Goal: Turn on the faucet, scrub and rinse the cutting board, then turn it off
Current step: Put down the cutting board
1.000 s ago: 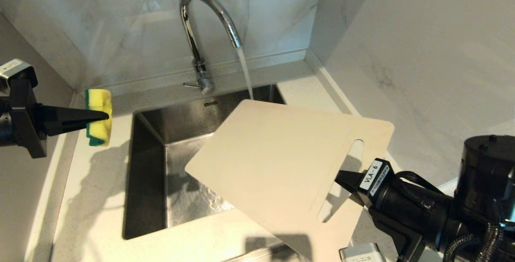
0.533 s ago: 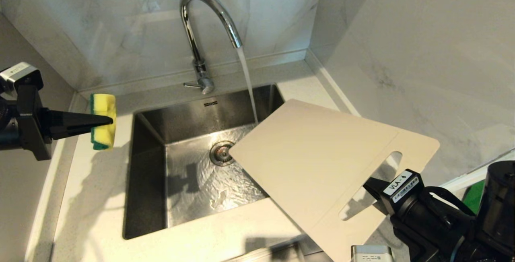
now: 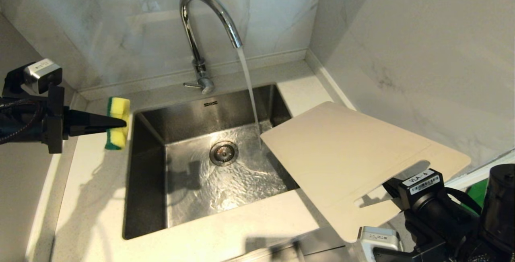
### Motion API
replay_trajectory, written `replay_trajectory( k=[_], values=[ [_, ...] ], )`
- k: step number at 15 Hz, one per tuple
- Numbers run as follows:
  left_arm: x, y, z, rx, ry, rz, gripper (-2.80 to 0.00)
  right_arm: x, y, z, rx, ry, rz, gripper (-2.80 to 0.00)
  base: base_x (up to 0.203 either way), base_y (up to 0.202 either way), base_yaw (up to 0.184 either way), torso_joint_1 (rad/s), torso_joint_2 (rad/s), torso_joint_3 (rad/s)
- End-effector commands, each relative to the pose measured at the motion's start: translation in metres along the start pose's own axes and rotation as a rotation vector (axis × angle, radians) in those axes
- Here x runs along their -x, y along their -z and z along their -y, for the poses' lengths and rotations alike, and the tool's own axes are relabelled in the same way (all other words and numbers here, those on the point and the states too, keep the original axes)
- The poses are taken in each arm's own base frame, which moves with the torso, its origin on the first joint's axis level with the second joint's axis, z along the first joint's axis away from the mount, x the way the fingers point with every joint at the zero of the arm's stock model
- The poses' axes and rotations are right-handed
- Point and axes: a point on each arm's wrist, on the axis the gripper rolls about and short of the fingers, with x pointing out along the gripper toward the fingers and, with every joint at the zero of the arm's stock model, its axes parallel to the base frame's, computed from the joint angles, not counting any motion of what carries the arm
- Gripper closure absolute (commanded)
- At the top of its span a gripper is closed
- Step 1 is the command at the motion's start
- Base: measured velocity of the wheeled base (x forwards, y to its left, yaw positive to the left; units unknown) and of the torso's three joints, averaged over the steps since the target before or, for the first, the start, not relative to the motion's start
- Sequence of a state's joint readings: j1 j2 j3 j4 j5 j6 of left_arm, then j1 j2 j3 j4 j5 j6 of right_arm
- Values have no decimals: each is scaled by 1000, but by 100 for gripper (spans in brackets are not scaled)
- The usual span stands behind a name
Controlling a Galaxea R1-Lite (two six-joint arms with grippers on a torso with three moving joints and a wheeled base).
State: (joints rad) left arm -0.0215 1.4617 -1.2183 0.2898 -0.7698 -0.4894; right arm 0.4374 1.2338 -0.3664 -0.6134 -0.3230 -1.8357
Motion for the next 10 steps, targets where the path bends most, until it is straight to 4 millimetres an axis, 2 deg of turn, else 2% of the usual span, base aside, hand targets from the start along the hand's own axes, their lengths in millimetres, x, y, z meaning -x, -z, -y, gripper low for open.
replay_trajectory(
  k=[1,4,10],
  values=[
    [-3,-4,-2,6,-3,0,0,-3,2,-2,8,-17,-15,0,0,0,0,0,0,0],
    [-4,-6,-5,10,-27,11,0,-3,2,-10,9,-48,-20,0,0,0,0,0,0,0],
    [-6,-14,-16,26,-49,20,0,-3,-3,-34,-148,-217,0,0,0,0,0,0,0,0]
  ],
)
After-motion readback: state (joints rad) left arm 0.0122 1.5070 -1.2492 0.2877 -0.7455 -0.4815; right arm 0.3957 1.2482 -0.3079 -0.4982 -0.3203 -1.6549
